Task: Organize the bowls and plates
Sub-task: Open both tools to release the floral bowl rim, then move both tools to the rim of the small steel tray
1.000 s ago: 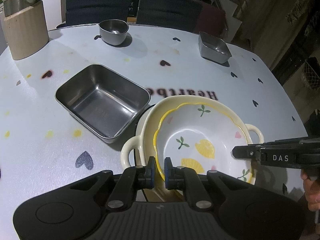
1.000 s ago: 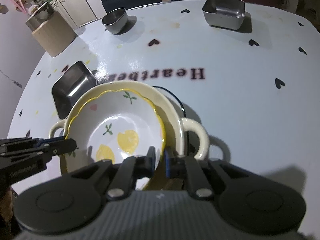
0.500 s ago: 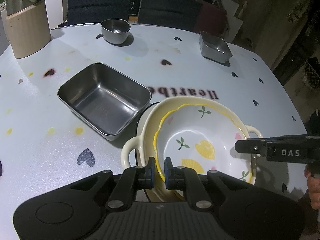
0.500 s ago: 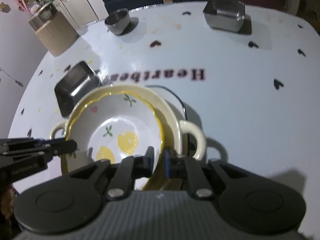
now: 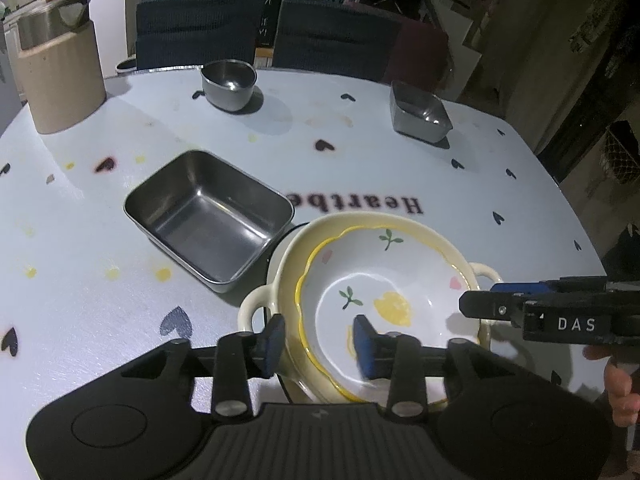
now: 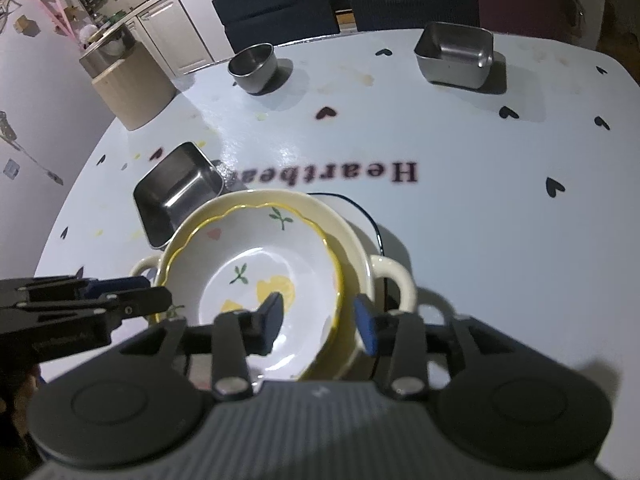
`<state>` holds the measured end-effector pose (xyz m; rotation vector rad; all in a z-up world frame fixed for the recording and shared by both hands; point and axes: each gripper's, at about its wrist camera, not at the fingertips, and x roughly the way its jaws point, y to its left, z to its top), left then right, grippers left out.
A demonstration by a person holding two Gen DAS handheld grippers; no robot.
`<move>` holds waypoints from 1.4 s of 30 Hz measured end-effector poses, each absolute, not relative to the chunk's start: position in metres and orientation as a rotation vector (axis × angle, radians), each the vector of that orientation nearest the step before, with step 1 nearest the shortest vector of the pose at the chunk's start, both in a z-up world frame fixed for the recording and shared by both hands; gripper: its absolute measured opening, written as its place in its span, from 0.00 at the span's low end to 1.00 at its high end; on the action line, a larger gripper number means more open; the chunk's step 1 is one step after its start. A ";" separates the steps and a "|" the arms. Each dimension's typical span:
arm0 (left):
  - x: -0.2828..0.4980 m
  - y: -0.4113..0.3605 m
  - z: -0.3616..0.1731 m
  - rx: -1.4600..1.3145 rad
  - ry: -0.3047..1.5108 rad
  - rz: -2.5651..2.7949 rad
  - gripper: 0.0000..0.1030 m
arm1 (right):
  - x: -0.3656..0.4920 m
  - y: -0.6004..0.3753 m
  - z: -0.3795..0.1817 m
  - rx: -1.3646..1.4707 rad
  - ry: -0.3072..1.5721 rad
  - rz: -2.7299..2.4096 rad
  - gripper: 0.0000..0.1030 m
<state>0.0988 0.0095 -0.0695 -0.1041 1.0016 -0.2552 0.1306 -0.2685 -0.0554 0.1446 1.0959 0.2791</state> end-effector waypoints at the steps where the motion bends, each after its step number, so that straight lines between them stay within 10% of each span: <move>1: 0.098 0.010 -0.067 -0.100 0.993 -0.254 0.46 | 0.129 -0.269 -0.054 0.142 1.091 0.278 0.54; 10: 0.102 0.029 -0.049 -0.119 0.898 -0.201 0.95 | 0.123 -0.276 -0.044 0.137 1.019 0.247 0.84; 13: 0.108 0.042 -0.041 -0.132 0.857 -0.179 0.97 | 0.125 -0.275 -0.041 0.145 0.988 0.249 0.98; 22: 0.148 0.083 -0.038 -0.077 0.793 -0.060 1.00 | 0.150 -0.256 -0.038 0.217 0.925 0.268 1.00; 42: 0.246 0.097 -0.105 0.040 0.949 -0.040 0.13 | 0.201 -0.228 -0.054 0.358 0.958 0.298 1.00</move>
